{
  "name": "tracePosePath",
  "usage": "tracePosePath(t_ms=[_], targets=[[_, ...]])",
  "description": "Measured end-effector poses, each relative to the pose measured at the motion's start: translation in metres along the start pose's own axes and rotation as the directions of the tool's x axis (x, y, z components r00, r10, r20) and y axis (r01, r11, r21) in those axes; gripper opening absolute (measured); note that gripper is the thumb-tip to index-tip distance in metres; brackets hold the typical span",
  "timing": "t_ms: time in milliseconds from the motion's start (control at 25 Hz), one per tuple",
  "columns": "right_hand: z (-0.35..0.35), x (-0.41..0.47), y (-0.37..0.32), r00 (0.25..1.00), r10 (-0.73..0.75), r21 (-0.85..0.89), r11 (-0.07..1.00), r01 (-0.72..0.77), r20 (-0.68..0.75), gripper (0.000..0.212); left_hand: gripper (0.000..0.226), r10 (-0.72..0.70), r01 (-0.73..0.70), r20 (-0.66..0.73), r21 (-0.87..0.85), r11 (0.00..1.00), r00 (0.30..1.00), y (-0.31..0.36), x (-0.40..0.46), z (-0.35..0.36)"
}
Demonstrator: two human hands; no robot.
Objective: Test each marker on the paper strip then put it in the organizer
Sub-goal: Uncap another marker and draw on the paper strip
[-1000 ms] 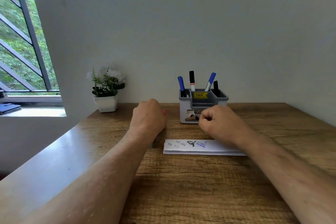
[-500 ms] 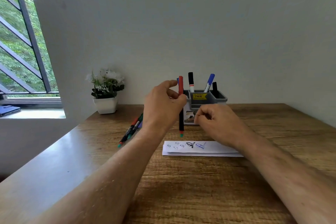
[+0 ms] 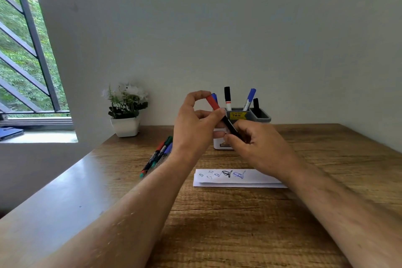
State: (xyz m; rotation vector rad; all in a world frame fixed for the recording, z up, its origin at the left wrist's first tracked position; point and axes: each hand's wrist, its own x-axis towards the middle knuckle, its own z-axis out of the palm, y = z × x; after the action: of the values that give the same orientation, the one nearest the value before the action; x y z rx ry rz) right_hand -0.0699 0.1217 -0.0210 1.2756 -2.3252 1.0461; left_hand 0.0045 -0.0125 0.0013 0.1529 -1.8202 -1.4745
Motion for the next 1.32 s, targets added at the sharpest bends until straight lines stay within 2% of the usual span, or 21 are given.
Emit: tracePosePath(t_ms=[80, 200, 400, 680, 960, 1080, 1200, 1320], targets=[[0.002, 0.002, 0.005, 0.999, 0.029, -0.011, 1.000, -0.029, -0.025, 0.014, 0.031, -0.008, 0.008, -0.007, -0.031, 1.000, 1.000, 0.000, 0.000, -0.001], [0.002, 0.004, 0.010, 0.997, 0.070, 0.024, 0.997, -0.069, -0.029, 0.029, 0.021, -0.034, 0.034, -0.002, -0.080, 0.996, 0.999, -0.001, 0.002, -0.003], [0.000, 0.003, 0.005, 1.000, 0.026, 0.003, 1.000, -0.026, -0.015, 0.026, 0.021, -0.109, 0.114, 0.055, -0.092, 0.989, 0.992, -0.005, 0.002, -0.002], [-0.005, 0.005, 0.005, 0.997, 0.068, 0.025, 0.997, -0.067, -0.045, 0.028, 0.022, -0.148, 0.153, 0.106, -0.037, 0.988, 0.983, -0.011, 0.002, -0.001], [-0.014, 0.007, -0.003, 0.996, 0.049, -0.152, 0.987, -0.060, -0.073, 0.044, 0.018, -0.181, 0.190, 0.079, -0.113, 0.975, 0.980, -0.008, 0.004, -0.004], [-0.014, 0.008, -0.004, 0.994, 0.066, -0.154, 0.985, -0.078, -0.086, 0.049, 0.018, -0.171, 0.179, 0.063, -0.152, 0.972, 0.983, -0.007, 0.006, -0.008], [-0.012, 0.007, 0.002, 0.994, 0.067, -0.093, 0.993, -0.074, -0.081, 0.038, 0.013, -0.170, 0.184, 0.088, -0.202, 0.962, 0.982, -0.005, 0.008, -0.009], [-0.011, 0.008, 0.008, 0.997, 0.029, -0.121, 0.992, -0.038, -0.076, 0.024, 0.012, -0.169, 0.190, 0.128, -0.173, 0.966, 0.977, -0.003, 0.009, -0.012]])
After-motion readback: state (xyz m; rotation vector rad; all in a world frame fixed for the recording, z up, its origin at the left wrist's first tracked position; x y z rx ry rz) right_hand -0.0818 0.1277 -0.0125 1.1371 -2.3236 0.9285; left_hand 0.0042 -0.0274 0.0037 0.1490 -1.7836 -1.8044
